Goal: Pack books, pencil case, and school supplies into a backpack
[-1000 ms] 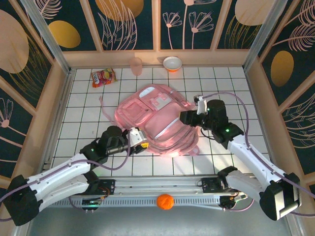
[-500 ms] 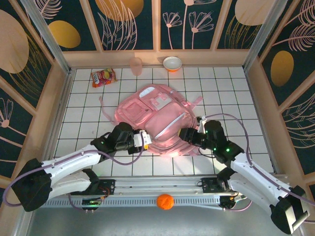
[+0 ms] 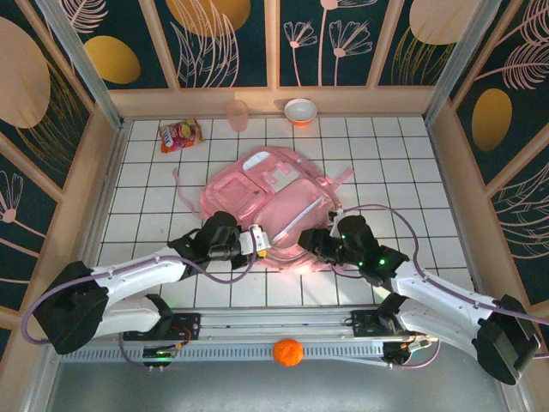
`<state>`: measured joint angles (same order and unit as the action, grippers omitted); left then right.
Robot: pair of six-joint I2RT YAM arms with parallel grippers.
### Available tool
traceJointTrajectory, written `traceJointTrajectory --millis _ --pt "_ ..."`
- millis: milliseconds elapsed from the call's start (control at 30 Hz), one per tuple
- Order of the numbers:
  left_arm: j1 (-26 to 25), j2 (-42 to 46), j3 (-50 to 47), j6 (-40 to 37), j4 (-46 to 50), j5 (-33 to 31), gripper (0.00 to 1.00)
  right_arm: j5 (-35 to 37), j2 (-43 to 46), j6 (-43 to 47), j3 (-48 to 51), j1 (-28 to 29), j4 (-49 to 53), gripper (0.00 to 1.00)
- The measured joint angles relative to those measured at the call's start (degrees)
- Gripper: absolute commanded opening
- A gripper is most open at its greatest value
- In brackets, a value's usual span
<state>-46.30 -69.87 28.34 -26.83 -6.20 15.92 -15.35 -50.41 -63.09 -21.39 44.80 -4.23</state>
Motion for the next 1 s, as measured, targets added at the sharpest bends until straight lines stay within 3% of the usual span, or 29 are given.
traceJointTrajectory --millis 233,367,533,667,833,1000 --pt "-0.52 -0.92 0.02 1.18 -0.13 2.12 0.09 0.66 -0.74 -3.10 2.82 0.24 -4.57 0.38" --pt "-0.90 -0.79 0.02 1.97 -0.11 2.19 0.07 1.36 -0.63 -3.87 2.82 0.55 -4.52 0.42" --pt "-1.09 0.92 -0.04 4.61 0.46 -0.35 0.34 3.37 2.32 -4.66 2.82 0.72 -1.68 0.45" --pt "-1.11 7.26 -1.79 5.86 0.55 -5.25 0.47 4.04 4.00 -5.11 2.82 1.20 -0.44 0.46" --pt "-1.07 14.62 -4.02 4.39 1.18 -10.47 0.55 3.82 2.16 -6.25 2.82 2.19 -1.79 0.44" --pt "-1.07 8.24 -3.34 2.80 3.15 -10.62 0.57 3.98 -1.03 -6.91 2.82 2.91 -4.44 0.41"
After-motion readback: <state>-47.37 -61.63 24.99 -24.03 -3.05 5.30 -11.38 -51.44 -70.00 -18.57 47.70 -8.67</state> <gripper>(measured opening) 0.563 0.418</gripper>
